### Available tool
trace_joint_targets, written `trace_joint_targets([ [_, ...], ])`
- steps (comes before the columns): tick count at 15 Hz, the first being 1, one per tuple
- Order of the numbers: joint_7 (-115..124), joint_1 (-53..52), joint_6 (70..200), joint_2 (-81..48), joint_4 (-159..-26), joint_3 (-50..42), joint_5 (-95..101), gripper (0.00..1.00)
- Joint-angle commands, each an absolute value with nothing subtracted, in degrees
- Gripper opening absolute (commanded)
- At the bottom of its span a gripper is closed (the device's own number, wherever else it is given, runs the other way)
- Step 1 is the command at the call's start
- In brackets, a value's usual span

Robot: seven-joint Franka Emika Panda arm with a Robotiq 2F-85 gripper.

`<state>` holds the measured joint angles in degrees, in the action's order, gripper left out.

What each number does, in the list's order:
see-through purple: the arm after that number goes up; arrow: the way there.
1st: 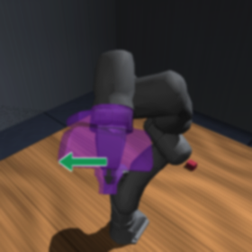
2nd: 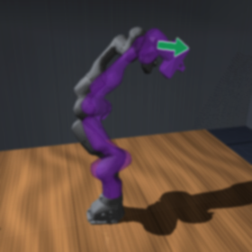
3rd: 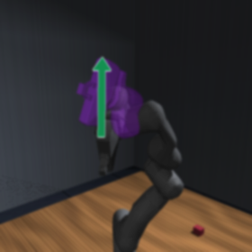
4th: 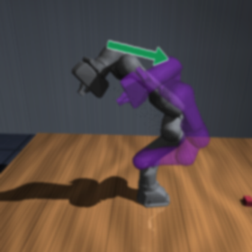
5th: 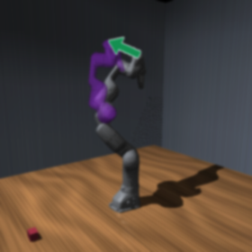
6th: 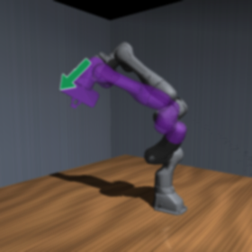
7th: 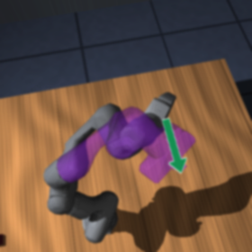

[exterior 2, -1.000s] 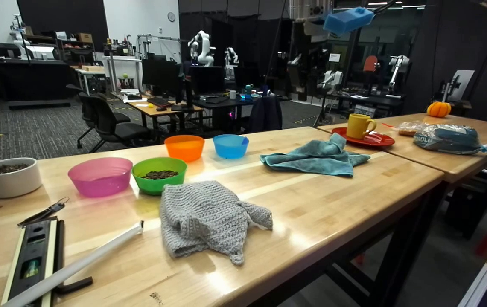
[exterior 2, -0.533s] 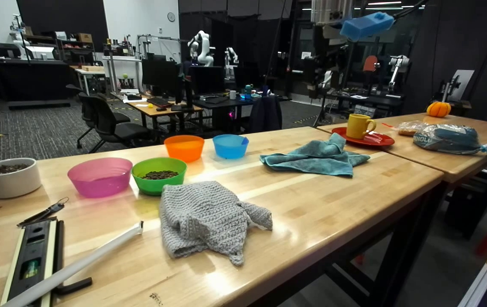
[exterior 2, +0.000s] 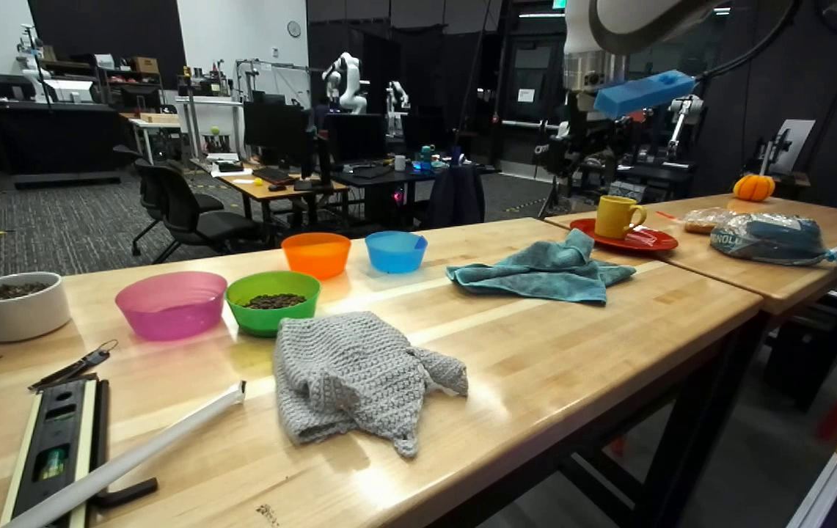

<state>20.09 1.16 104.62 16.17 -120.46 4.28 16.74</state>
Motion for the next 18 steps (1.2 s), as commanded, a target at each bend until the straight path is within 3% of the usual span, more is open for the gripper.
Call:
trace_joint_targets([
  [1,26.05,2.63,106.20,14.48,-121.61,4.50,18.67,1.00],
  [18,40.64,1.98,101.48,-1.44,-112.27,2.26,25.32,1.00],
])
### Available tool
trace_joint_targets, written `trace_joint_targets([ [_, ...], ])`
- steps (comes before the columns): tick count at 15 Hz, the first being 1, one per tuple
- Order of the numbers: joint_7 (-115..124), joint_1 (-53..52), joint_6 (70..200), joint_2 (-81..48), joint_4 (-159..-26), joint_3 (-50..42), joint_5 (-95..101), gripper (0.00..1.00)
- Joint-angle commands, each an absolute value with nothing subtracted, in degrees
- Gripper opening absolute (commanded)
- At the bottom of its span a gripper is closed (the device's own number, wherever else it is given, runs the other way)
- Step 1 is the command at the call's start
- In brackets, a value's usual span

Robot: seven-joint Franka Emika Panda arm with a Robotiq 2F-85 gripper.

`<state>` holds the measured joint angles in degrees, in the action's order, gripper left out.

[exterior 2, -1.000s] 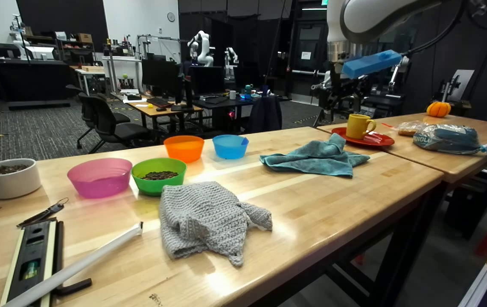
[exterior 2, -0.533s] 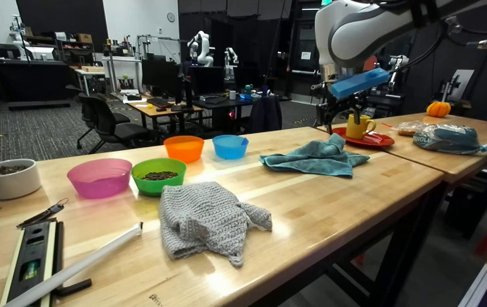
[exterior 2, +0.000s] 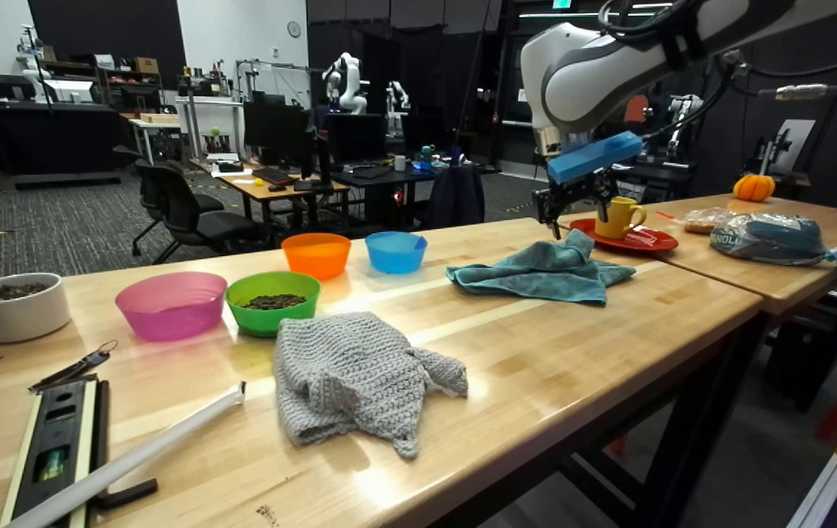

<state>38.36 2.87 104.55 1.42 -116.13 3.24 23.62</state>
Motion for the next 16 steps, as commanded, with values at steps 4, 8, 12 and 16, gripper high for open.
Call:
trace_joint_targets([
  [4,41.92,1.37,98.43,-3.80,-109.42,1.32,25.63,1.00],
  [8,42.14,0.88,95.39,-5.31,-107.27,0.63,25.18,1.00],
  [12,41.95,0.48,92.66,-6.22,-105.54,0.33,24.61,1.00],
  [16,40.88,0.25,94.28,-6.18,-104.97,0.35,23.77,1.00],
])
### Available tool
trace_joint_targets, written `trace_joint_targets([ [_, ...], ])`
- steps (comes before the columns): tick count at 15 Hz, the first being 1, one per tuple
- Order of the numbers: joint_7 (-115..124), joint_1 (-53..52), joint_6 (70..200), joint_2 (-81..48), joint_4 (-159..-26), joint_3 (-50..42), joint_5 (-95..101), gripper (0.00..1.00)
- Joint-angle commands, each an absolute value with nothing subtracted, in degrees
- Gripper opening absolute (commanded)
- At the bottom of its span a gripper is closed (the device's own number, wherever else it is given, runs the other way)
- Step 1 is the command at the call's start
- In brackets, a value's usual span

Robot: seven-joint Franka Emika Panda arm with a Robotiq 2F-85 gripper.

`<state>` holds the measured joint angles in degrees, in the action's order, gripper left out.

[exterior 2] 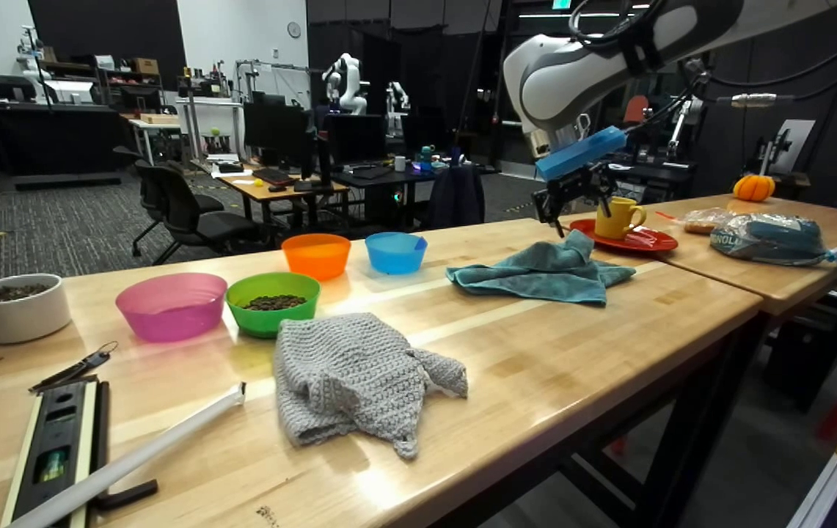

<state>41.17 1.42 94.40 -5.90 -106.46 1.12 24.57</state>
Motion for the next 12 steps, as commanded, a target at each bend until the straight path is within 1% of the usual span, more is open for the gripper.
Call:
trace_joint_targets([
  [1,40.76,0.12,94.88,-6.03,-104.98,0.38,23.78,1.00],
  [12,40.99,-0.43,95.84,-6.12,-105.32,0.18,24.42,1.00],
])
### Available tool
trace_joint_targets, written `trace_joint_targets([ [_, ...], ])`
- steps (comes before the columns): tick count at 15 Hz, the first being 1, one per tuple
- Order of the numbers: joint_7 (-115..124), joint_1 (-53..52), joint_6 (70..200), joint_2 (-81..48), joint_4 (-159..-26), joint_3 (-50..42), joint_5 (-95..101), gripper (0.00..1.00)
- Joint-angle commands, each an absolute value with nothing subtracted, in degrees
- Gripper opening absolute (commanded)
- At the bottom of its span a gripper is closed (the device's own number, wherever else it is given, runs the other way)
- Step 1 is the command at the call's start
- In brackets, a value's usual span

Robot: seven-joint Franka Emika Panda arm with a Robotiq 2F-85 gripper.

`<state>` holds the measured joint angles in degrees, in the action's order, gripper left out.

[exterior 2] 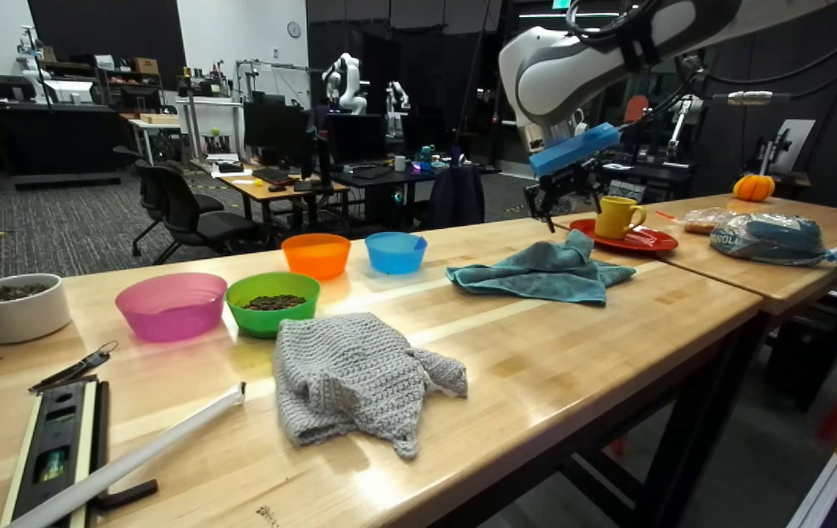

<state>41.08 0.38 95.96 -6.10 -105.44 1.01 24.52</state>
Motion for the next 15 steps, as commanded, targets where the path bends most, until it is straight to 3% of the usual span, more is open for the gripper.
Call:
trace_joint_targets([
  [1,40.99,-0.43,95.84,-6.15,-105.32,0.17,24.42,1.00],
  [15,41.37,0.52,95.71,-8.58,-104.93,-2.36,24.26,1.00],
])
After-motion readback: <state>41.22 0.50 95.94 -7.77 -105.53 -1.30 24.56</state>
